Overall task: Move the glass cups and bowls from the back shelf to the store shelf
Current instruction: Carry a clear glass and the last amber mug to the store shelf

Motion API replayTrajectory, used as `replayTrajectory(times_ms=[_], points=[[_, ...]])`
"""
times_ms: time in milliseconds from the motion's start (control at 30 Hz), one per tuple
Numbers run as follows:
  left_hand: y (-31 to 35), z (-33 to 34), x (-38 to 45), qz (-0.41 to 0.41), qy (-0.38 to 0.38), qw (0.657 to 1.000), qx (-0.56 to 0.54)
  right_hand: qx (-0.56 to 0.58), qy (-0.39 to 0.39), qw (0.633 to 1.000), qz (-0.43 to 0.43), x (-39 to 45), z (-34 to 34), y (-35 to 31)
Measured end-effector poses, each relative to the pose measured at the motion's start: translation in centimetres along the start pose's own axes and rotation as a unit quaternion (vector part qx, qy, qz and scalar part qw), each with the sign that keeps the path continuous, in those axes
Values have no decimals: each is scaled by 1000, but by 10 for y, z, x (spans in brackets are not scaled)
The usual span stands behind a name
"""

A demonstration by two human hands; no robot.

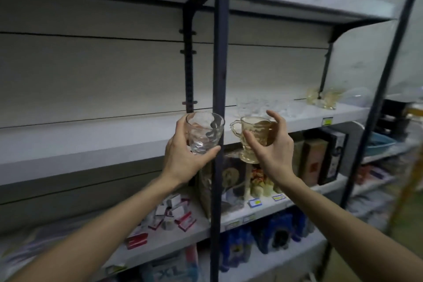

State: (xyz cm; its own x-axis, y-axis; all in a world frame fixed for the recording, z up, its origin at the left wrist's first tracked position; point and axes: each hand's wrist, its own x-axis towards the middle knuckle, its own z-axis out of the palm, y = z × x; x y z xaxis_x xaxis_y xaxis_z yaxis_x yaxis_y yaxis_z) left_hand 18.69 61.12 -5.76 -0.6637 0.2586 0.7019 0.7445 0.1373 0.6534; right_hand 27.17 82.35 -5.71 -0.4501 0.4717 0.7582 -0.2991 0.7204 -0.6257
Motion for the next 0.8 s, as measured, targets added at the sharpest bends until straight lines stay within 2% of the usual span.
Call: replayTrajectory(times_ms=[267, 500, 633, 800], points=[[9, 115, 58, -43, -43, 998, -37, 23, 64, 991, 115, 33, -54, 82], [-7, 213, 112, -61, -52, 996, -46, -16, 81, 990, 118, 94, -82, 161], [-25, 246, 150, -65, -24, 997, 16, -24, 56, 993, 103, 147, -81, 196], [-57, 266, 186, -56, -26, 988, 142, 1, 16, 997, 75, 201, -57, 225]])
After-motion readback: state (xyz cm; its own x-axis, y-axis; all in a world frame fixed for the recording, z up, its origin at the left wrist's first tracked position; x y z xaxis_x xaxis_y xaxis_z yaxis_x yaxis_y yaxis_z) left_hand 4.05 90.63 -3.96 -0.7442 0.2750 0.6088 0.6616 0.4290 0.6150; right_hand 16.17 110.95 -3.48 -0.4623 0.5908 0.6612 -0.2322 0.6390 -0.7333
